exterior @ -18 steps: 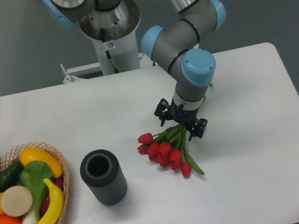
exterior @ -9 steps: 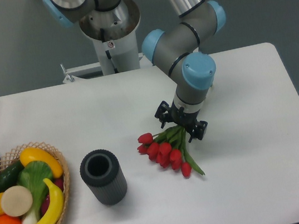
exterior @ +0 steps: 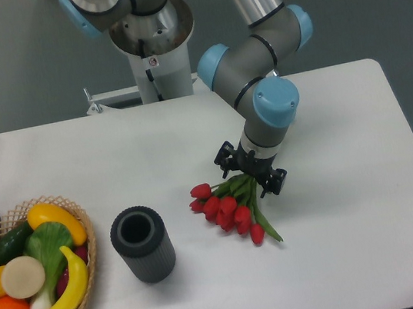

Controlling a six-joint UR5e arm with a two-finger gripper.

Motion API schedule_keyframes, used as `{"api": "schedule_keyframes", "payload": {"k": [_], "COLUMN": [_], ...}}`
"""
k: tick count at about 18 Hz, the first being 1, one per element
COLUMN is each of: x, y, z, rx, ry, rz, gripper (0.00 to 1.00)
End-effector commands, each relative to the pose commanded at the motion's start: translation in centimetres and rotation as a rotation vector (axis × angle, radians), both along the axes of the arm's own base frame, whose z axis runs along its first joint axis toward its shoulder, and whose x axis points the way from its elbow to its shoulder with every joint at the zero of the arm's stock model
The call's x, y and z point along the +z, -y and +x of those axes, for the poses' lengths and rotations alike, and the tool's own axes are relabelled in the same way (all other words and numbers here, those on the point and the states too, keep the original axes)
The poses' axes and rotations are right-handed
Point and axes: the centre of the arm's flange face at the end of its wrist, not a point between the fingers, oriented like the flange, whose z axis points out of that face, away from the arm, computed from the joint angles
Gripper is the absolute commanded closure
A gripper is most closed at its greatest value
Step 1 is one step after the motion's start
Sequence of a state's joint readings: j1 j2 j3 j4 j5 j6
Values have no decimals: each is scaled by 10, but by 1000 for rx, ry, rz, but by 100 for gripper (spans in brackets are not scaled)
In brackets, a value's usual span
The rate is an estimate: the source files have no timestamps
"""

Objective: Pick up the flowers from the table
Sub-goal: 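Lower the gripper around the tulip stems near the string tie, then close the gripper on the tulip stems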

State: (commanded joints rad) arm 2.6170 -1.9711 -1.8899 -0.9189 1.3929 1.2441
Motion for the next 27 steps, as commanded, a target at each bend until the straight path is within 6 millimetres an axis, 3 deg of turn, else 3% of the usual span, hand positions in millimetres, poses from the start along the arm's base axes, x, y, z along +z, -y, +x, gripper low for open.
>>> {"api": "schedule_keyframes", "payload": {"k": [11, 15, 19, 21, 27], "x": [-6, -8, -6, -6, -5], "y": [1, 5, 5, 4, 3], "z": [3, 1, 1, 2, 2], "rx": [7, 5, 5, 4, 2], "ry": [11, -15, -15, -14, -15], "rz": [-11, -56, -54, -52, -51], "gripper": [0, 5, 20, 34, 50]}}
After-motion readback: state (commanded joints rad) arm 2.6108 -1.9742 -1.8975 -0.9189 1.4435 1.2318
